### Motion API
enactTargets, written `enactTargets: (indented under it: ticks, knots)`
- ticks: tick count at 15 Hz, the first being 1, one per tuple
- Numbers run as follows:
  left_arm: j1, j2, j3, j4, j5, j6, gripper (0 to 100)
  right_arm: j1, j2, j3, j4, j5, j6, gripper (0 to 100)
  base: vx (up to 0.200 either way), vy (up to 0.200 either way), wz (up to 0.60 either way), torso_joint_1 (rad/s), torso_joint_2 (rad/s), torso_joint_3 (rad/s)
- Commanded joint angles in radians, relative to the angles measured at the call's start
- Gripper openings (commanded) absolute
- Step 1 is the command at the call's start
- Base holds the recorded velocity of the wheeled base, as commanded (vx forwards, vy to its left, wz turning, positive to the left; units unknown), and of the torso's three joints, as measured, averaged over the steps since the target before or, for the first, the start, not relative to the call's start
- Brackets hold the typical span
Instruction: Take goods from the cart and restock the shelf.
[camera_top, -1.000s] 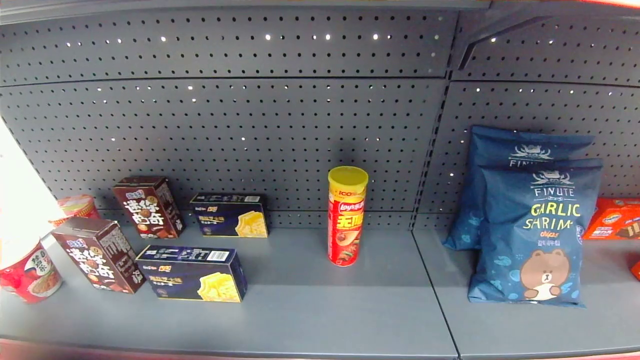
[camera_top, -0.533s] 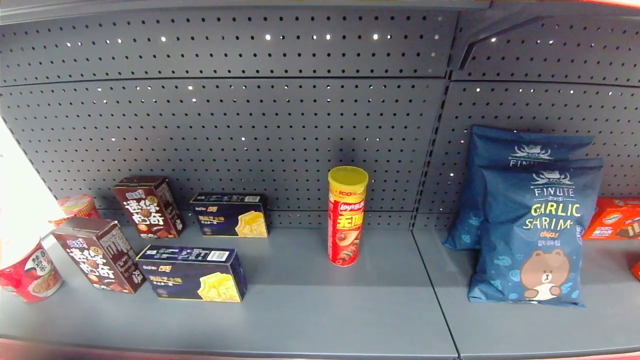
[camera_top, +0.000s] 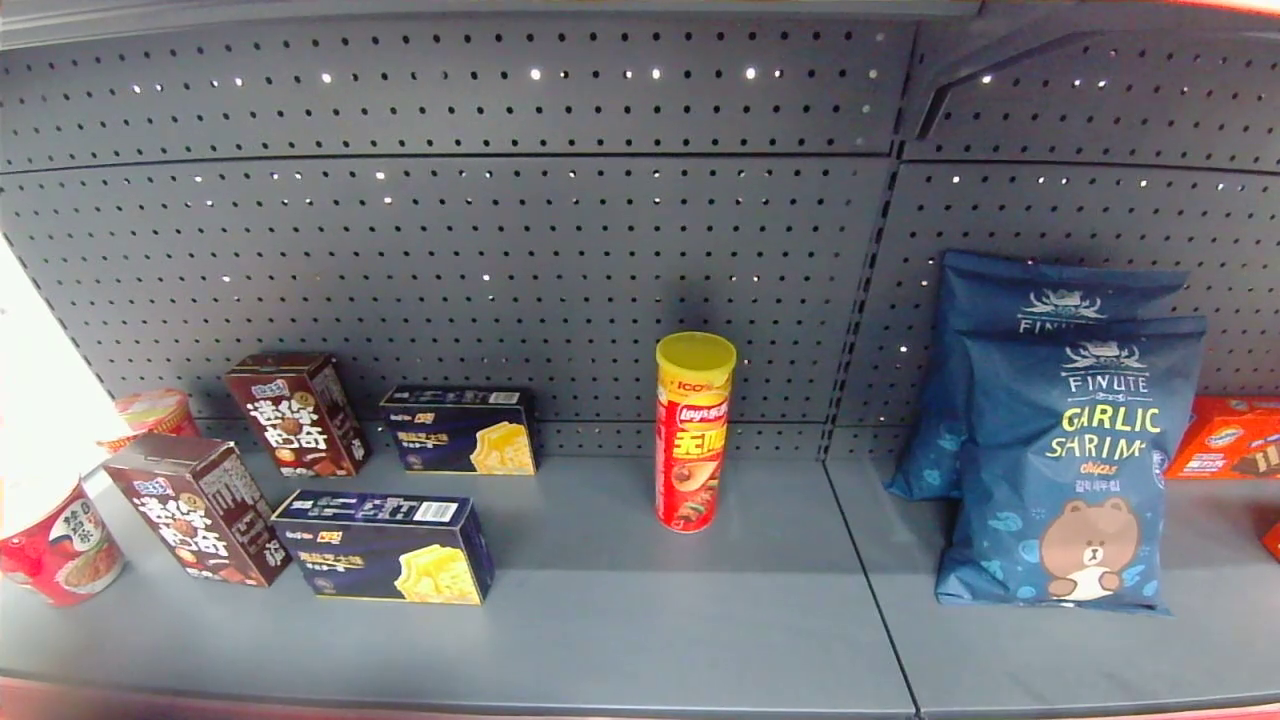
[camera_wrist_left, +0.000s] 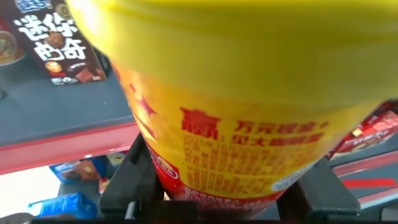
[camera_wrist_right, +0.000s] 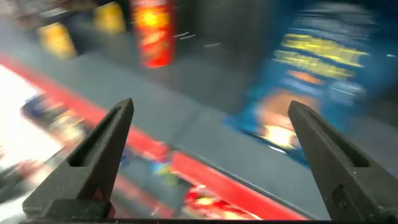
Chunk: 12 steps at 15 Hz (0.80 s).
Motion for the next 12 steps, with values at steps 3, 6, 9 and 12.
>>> enactTargets:
  ticks: [3,6,9,12]
  knots:
    - [-0.006,0.008,0.006,-0.003,-0.034,-0.008,0,0.251,0.346,-0.086,-0.017,0.006,0.084,100,0.0,0.0,0.0,0.0,0.0,0.0]
    - [-0.009,0.009,0.009,-0.006,-0.037,-0.04,0,0.243,0.576,-0.131,-0.221,0.029,0.073,100,0.0,0.0,0.0,0.0,0.0,0.0]
    - [-0.008,0.009,0.021,-0.009,-0.037,-0.049,0,0.246,0.774,-0.238,-0.287,0.083,0.047,100,0.0,0.0,0.0,0.0,0.0,0.0]
    - [-0.008,0.009,0.04,-0.012,-0.087,-0.048,0,0.173,0.978,-0.339,-0.372,0.238,-0.045,100,0.0,0.0,0.0,0.0,0.0,0.0]
